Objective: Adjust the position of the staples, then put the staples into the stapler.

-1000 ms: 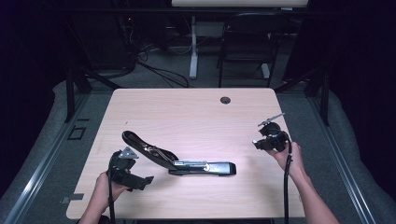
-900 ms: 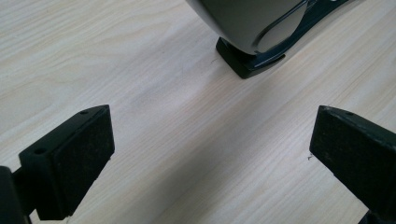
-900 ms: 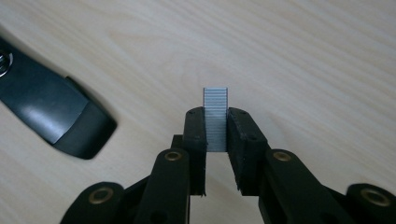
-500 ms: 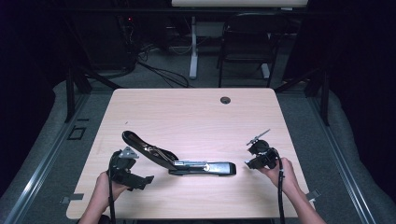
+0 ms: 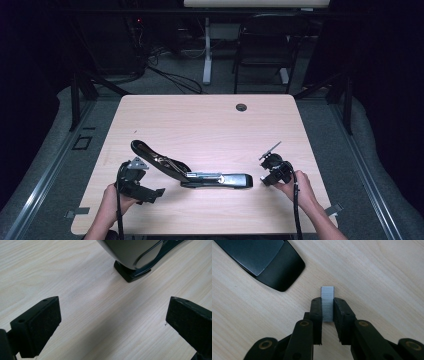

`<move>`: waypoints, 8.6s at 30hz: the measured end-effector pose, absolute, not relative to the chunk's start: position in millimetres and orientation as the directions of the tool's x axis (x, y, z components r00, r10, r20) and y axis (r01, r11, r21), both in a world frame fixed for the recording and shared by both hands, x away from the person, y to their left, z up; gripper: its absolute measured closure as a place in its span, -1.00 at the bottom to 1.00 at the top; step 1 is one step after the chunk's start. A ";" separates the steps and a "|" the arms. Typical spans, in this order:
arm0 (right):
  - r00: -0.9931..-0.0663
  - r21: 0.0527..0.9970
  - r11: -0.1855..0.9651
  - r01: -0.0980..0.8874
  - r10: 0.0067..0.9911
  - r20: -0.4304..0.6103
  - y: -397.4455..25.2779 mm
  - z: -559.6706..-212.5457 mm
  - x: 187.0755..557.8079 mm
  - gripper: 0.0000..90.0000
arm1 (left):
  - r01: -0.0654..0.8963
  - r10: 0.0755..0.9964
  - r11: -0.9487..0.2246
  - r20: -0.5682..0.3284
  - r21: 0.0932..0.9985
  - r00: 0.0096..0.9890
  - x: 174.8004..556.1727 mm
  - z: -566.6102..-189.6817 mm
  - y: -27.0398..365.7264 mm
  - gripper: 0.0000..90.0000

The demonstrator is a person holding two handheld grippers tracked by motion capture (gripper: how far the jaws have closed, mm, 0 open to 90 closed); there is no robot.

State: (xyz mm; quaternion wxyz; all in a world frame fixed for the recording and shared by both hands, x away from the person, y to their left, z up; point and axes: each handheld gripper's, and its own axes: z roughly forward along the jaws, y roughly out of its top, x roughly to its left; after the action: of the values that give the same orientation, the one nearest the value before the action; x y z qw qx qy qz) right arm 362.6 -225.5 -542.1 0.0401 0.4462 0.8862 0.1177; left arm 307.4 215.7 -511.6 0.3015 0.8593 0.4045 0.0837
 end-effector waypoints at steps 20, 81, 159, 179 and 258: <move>-0.625 0.259 0.598 0.758 0.780 0.026 -215.4 -539.5 374.7 0.70 | 0.643 0.737 -0.491 -0.113 0.588 0.666 309.5 -511.3 214.3 -1.00; -0.683 0.366 0.640 0.676 0.730 -0.016 -218.1 -517.6 377.6 0.73 | 0.454 0.891 -0.029 -0.182 0.891 0.415 305.3 -459.3 226.1 0.27; -0.942 0.609 0.738 0.290 0.334 0.043 -106.9 -503.0 381.8 0.74 | 0.434 0.891 -0.028 -0.174 0.901 0.419 304.5 -462.4 225.5 0.28; -0.954 0.597 0.762 0.252 0.299 0.021 -99.9 -509.6 379.8 0.74 | 0.431 0.892 -0.033 -0.168 0.902 0.420 304.4 -462.6 225.5 0.27; -0.989 0.601 0.787 0.141 0.142 0.047 -105.8 -518.9 392.3 0.74 | 0.438 0.896 -0.037 -0.164 0.898 0.413 302.1 -464.5 224.3 0.27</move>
State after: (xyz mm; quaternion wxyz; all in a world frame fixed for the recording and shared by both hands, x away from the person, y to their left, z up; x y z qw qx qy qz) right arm 392.3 -105.8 -518.9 0.0004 0.0749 0.9451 0.3180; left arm 302.1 224.3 -464.5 0.4919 0.6816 0.4891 0.2326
